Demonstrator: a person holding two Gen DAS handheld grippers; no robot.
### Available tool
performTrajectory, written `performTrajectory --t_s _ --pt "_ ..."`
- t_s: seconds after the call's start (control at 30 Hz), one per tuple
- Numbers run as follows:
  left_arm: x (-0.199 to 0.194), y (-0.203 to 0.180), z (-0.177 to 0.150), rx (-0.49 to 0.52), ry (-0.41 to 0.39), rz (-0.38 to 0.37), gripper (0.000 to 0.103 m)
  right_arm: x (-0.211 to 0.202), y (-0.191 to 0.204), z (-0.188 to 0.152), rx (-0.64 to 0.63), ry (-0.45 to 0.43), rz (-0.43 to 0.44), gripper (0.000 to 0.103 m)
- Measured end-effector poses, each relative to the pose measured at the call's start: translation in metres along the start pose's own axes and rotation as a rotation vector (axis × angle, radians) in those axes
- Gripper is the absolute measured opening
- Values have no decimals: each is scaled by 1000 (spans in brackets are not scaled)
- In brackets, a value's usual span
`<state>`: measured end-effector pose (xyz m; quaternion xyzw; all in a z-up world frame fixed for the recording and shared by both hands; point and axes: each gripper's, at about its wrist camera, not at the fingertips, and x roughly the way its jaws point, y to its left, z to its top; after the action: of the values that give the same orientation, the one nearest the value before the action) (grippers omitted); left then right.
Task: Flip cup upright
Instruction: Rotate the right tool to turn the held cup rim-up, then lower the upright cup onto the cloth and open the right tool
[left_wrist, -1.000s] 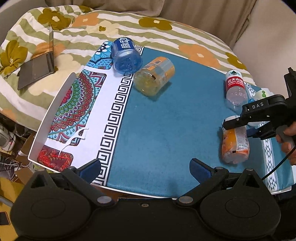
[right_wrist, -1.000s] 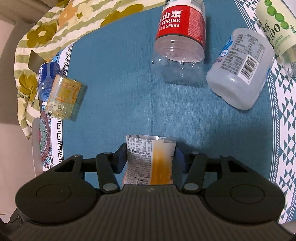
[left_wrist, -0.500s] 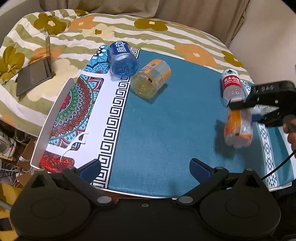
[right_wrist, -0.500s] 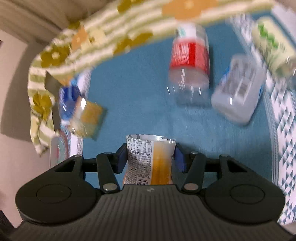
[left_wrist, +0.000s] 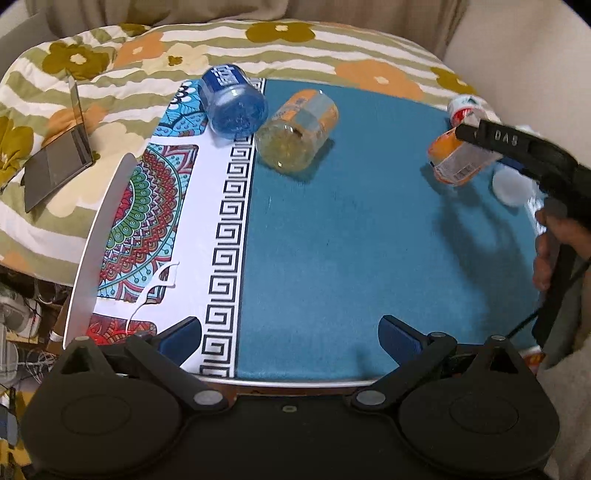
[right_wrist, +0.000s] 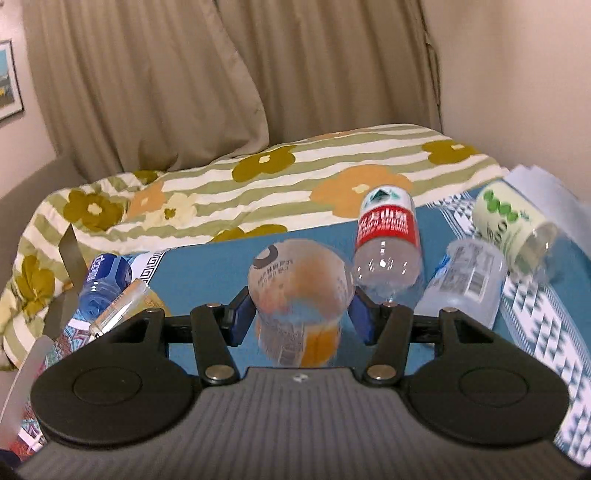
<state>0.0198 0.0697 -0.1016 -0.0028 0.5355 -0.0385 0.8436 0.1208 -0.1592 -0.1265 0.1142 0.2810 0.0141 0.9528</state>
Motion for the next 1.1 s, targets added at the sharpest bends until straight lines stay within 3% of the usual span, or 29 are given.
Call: performTrajectory --t_s 0.73,0.77,0.83,0.9,1.1 --pt "9 5 -6 14 28 -12 103 -14 26 -27 -192 9 -79 71" --pt "8 4 -6 15 26 -10 103 -14 26 -27 -196 10 -81 72" --pt "7 4 -6 16 22 -9 103 -14 28 -28 -206 15 -95 92" --pt "5 4 -6 14 18 -9 103 -16 30 -29 -215 4 -114 103" --pt "-6 -1 -5 12 -11 -8 103 -22 27 -21 -200 57 -92 103"
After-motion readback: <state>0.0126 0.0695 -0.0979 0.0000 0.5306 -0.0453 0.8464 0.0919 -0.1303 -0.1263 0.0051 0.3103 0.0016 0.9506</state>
